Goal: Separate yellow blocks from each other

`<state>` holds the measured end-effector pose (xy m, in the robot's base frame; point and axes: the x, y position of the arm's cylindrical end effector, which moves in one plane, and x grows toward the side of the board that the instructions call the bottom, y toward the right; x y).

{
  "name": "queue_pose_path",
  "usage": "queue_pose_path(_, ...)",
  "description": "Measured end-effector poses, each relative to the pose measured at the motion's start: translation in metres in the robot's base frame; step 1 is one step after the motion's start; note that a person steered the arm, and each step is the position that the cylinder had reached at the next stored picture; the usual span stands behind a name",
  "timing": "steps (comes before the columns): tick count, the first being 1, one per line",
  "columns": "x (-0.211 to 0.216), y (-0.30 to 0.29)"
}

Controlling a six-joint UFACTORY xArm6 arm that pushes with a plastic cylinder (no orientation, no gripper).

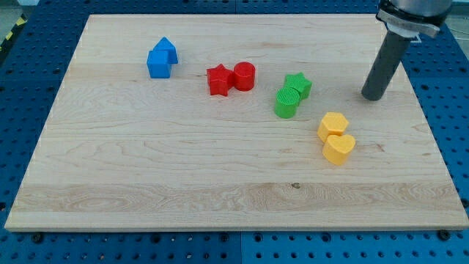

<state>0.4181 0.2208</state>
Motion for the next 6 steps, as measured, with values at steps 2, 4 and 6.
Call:
queue_pose_path(2,0.022,0.000)
queue_pose_path(4,0.036,0.000)
queue_pose_path(6,0.046,0.000)
